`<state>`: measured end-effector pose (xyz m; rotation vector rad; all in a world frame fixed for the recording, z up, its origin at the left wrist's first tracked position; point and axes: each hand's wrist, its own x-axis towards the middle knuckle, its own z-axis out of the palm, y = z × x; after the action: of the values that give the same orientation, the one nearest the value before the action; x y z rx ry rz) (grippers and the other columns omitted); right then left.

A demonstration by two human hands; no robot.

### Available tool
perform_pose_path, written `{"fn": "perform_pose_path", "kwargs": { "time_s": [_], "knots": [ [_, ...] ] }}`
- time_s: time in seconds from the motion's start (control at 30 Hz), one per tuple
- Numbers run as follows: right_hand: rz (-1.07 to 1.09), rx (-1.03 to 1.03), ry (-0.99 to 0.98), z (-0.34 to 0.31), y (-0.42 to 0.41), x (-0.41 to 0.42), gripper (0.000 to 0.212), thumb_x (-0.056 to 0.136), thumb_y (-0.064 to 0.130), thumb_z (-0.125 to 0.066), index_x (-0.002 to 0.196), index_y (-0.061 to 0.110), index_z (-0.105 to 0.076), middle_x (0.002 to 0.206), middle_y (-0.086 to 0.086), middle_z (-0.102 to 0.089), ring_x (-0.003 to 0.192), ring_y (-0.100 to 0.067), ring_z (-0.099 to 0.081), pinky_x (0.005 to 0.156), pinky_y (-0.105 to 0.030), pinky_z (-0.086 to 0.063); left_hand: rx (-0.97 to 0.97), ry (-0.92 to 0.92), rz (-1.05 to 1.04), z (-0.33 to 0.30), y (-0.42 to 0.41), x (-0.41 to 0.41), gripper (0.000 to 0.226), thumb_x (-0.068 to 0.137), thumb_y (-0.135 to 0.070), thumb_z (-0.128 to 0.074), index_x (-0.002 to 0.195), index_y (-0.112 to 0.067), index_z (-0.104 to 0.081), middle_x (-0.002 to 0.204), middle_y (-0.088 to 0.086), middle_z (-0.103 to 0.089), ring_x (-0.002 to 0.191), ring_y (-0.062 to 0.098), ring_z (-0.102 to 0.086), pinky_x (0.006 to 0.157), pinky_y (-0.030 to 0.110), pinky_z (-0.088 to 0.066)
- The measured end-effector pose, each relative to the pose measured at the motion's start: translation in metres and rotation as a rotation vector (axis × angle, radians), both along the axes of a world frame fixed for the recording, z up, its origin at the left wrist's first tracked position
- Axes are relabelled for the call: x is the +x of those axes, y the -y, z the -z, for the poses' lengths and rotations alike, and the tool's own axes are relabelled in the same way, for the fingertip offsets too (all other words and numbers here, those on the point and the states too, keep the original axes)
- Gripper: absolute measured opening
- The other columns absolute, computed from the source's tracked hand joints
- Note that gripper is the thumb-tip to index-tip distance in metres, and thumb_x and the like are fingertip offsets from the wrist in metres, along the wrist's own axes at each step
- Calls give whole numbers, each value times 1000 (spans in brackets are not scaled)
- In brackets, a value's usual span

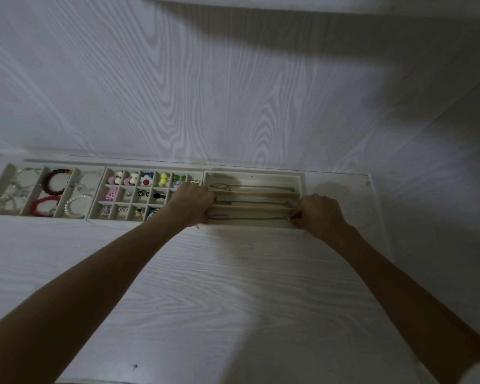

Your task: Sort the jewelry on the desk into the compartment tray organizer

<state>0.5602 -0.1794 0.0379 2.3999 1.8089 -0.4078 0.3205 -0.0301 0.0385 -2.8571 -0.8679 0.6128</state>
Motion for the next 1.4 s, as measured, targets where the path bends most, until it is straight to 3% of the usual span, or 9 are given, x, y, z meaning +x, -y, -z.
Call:
{"fn": "perform_pose_path", "kwargs": {
  "time_s": [0.17, 0.37, 0.53, 0.67, 0.77, 0.9, 1.07, 1.3, 1.4],
  "knots": [
    [2, 24, -43, 1, 10, 3, 25, 85, 41, -63, 107, 31, -71, 100, 3, -71, 89, -19, -64, 67, -23, -40, -150, 149, -97, 0, 5, -6, 23, 94, -32, -52, 110, -22, -65, 93, 2, -66, 80, 17, -59, 76, 31, -47],
    [57, 109, -130, 5, 20, 1, 22, 90, 31, -56, 106, 34, -70, 105, 5, -70, 93, -19, -64, 71, -26, -44, -343, 179, -40, 7, 6, -16, 40, 97, -20, -43, 134, -31, -50, 102, 5, -68, 74, 11, -53, 75, 30, -53],
    [51, 119, -118, 6, 21, -1, 24, 93, 30, -51, 107, 35, -70, 99, 1, -71, 87, -22, -65, 66, -24, -39, -346, 186, -22, 7, 2, -22, 34, 99, -26, -41, 129, -34, -55, 115, -2, -68, 95, 16, -65, 74, 27, -51],
    [66, 84, -88, 3, 19, -2, 23, 93, 34, -52, 108, 36, -69, 98, 0, -71, 88, -24, -65, 68, -26, -42, -329, 200, -16, 6, -2, -24, 33, 100, -27, -39, 127, -31, -58, 115, -4, -68, 78, 8, -61, 56, 12, -36],
    [65, 75, -86, 2, 19, -3, 24, 93, 32, -51, 108, 35, -69, 99, 0, -71, 88, -23, -65, 68, -26, -42, -320, 209, -23, 4, -4, -27, 32, 100, -29, -39, 123, -30, -61, 107, -2, -70, 78, 11, -64, 62, 19, -43],
    [90, 119, -116, 0, 20, -3, 23, 91, 28, -54, 105, 36, -70, 93, 1, -73, 81, -22, -66, 62, -23, -39, -294, 233, -51, 5, -6, -31, 31, 98, -32, -43, 120, -29, -64, 101, -2, -70, 65, 7, -53, 52, 18, -36],
    [31, 74, -78, 1, 22, -7, 28, 92, 24, -50, 109, 38, -68, 100, 3, -71, 88, -22, -64, 66, -26, -42, -278, 151, -52, 7, -8, -36, 33, 99, -33, -39, 120, -25, -64, 102, -1, -72, 77, 13, -66, 68, 28, -54],
    [32, 124, -76, 2, 25, -6, 27, 91, 23, -52, 106, 36, -70, 101, 3, -72, 86, -22, -65, 62, -23, -36, -233, 172, -35, 10, -8, -35, 31, 99, -34, -41, 116, -29, -66, 98, -4, -71, 65, 9, -59, 50, 18, -39],
    [28, 100, -73, 1, 24, -9, 27, 92, 23, -51, 109, 35, -69, 102, 2, -72, 86, -21, -65, 61, -23, -36, -266, 162, -89, 2, -3, -33, 30, 98, -32, -42, 119, -29, -64, 108, -4, -70, 82, 13, -67, 66, 27, -52]
  ]
}}
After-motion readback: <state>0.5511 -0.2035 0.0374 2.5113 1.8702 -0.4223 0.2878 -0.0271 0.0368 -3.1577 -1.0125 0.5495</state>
